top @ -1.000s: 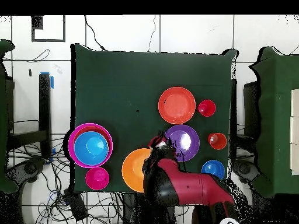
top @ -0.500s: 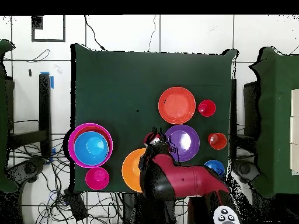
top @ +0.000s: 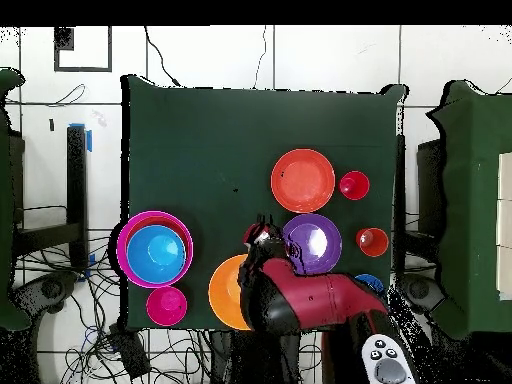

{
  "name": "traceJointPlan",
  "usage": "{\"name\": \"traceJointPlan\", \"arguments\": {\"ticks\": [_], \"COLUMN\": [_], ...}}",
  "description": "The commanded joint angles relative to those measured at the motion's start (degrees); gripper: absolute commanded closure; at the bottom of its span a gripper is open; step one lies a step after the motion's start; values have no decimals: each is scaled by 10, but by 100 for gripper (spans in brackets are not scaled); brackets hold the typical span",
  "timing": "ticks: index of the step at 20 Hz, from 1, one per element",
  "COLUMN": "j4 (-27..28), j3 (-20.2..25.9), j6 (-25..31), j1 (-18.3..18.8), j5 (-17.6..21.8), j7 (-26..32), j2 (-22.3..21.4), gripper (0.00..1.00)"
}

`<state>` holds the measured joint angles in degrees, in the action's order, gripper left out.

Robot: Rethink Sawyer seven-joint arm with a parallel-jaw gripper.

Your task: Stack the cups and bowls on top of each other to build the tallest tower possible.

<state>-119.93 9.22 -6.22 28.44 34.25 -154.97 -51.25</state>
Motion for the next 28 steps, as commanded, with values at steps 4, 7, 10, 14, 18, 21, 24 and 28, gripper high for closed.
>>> {"name": "traceJointPlan", "arguments": {"ticks": [4, 7, 10, 14, 18, 21, 24, 28], "j4": [25, 33, 42, 57, 67, 77, 91, 102], "j3": [168, 185, 187, 188, 172, 154, 127, 101], "j6": [62, 74, 82, 86, 81, 69, 45, 17], "j1": [101, 124, 138, 147, 141, 125, 99, 70], "j5": [101, 121, 141, 166, 183, 193, 198, 193], "j7": [92, 103, 109, 108, 94, 78, 56, 34], "j2": [23, 32, 42, 58, 73, 88, 107, 125], "gripper": [0, 0, 0, 0, 0, 0, 0, 0]}}
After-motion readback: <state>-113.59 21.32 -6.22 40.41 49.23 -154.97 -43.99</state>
